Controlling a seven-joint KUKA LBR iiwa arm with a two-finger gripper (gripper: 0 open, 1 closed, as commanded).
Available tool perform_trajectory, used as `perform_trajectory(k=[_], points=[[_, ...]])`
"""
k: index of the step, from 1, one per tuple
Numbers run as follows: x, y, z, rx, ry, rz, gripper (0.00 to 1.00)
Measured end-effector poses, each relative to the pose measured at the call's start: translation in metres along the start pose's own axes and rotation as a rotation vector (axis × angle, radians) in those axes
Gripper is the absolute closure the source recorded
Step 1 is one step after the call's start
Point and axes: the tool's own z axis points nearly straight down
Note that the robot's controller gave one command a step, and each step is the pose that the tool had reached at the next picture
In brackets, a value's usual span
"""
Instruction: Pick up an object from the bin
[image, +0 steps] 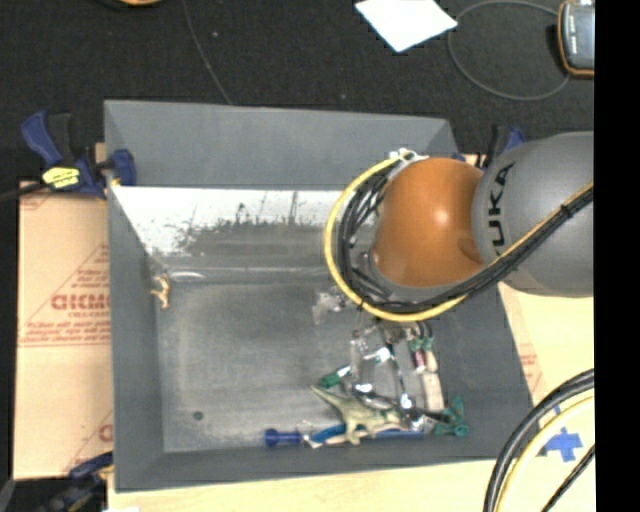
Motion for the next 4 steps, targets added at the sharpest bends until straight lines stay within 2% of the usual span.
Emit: perform_trajectory(k=[1,2,3,4], points=[[0.009,-0.004,0.041,0.000,0.005,-0.083,0.00],[-0.017,-0.032,0.090,0.003,-0.008,-0.132,0.00],[-0.010,-0.028,0.090,0.001,-0.005,-0.028,1.00],[-0.008,-0.027,0.090,0.001,-0.004,-0.015,1.00]])
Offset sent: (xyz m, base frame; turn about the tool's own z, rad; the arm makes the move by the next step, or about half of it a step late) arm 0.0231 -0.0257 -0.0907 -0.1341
